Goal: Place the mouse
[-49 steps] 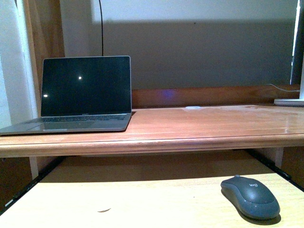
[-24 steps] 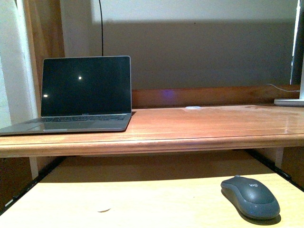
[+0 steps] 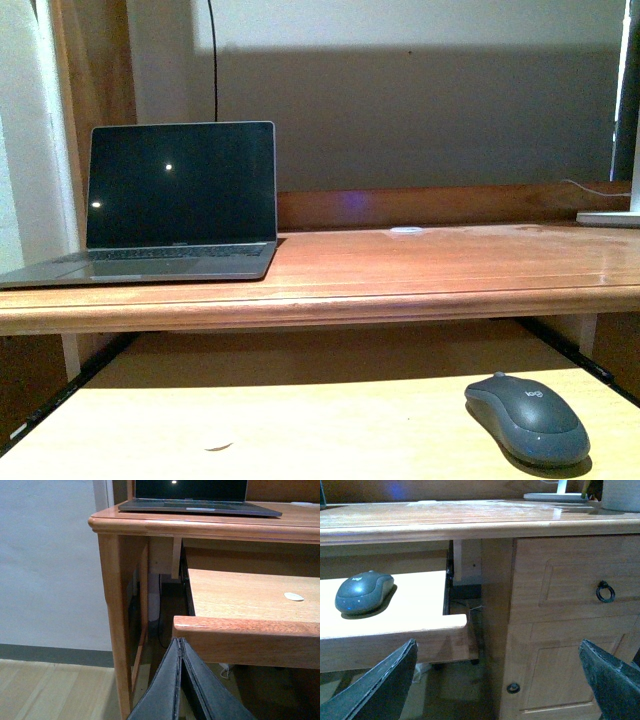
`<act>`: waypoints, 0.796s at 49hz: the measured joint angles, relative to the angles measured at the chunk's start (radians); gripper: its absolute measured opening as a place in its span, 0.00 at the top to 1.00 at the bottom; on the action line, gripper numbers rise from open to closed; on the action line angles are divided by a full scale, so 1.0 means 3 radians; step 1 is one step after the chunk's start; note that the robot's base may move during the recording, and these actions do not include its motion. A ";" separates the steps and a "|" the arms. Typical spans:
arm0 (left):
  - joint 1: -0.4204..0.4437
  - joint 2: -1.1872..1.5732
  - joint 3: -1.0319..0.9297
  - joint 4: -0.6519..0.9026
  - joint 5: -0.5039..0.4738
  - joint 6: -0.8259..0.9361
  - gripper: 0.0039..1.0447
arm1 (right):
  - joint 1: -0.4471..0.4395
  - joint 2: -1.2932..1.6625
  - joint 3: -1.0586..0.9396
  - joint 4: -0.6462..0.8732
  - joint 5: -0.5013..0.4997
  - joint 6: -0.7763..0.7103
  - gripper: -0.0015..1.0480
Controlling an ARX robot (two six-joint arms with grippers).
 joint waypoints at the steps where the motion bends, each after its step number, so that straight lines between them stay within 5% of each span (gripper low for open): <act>1: 0.0000 0.0000 0.0000 0.0000 -0.0001 0.0000 0.98 | 0.0000 0.0000 0.0000 0.0000 0.0000 0.0000 0.07; 9: 0.0000 0.0000 0.0000 0.0000 0.0000 0.0000 0.91 | 0.0000 0.0000 0.0000 0.0000 0.0005 0.0001 0.07; 13: 0.0000 0.0000 0.0000 0.0000 -0.0001 0.0000 0.78 | 0.0217 0.0127 0.0022 -0.0095 0.0711 0.0127 0.07; 17: 0.0000 -0.0003 0.0000 0.0000 0.0001 0.0000 0.64 | 0.0271 0.0413 0.0065 -0.0004 0.1066 0.0229 0.07; 25: 0.0000 -0.0004 0.0000 0.0000 -0.0001 0.0000 0.32 | 0.0130 0.1364 0.0518 0.0726 0.0938 0.0413 0.07; 32: 0.0000 -0.0004 0.0000 0.0000 -0.0001 0.0000 0.07 | 0.0418 0.2130 0.0971 0.1169 0.1008 0.0468 0.07; 39: 0.0000 -0.0004 0.0000 0.0000 0.0000 0.0004 0.07 | 0.0979 0.2787 0.1328 0.1513 0.1020 0.0392 0.07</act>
